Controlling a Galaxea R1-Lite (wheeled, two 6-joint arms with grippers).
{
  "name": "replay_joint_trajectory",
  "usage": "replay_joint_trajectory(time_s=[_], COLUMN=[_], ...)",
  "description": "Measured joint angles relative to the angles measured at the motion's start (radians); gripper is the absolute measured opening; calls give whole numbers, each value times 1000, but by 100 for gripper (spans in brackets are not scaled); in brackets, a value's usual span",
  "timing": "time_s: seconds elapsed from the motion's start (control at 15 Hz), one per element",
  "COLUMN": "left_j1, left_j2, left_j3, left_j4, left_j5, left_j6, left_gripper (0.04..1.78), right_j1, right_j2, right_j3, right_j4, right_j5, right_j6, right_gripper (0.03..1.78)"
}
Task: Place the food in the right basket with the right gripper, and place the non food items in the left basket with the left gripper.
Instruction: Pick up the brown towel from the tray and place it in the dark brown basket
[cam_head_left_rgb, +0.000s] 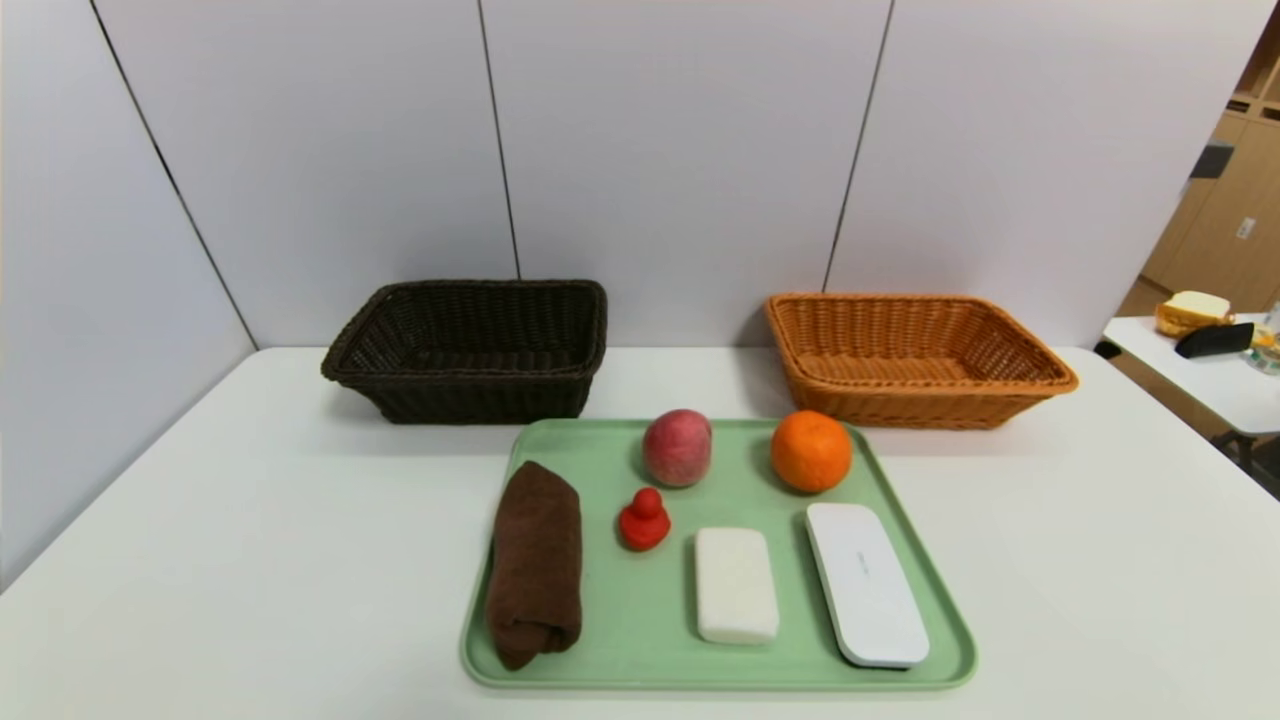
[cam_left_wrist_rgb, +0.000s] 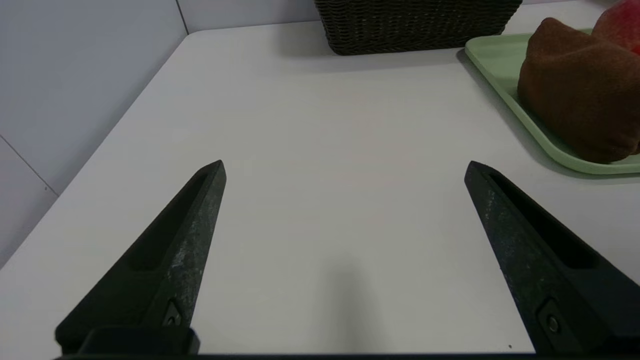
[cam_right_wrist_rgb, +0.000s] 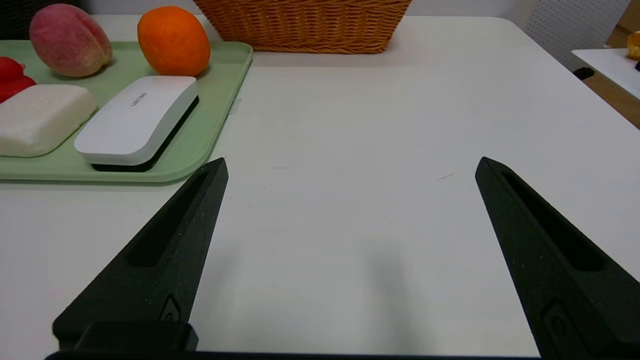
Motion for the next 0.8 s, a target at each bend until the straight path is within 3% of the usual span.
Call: replay_joint_trajectory(time_s=[0.2, 0.4, 0.53, 0.8], left_j1=[0, 0, 0, -6], left_j2=[63, 260, 431, 734], left_j3=[-233, -481, -642, -882], left_j4=[171, 289, 344, 523], left_j5=[-28, -37, -42, -98], left_j6=[-1, -21, -56, -110], left_gripper=[169, 169, 169, 169], right_j1=[0, 0, 0, 2], right_j2=[3, 81, 228, 669], right_j3=[-42, -193, -334, -665], right_j4=[88, 193, 246, 310], right_j5=[16, 89, 123, 150], right_j6=[-25, -13, 6, 39], right_gripper=[171, 171, 171, 171])
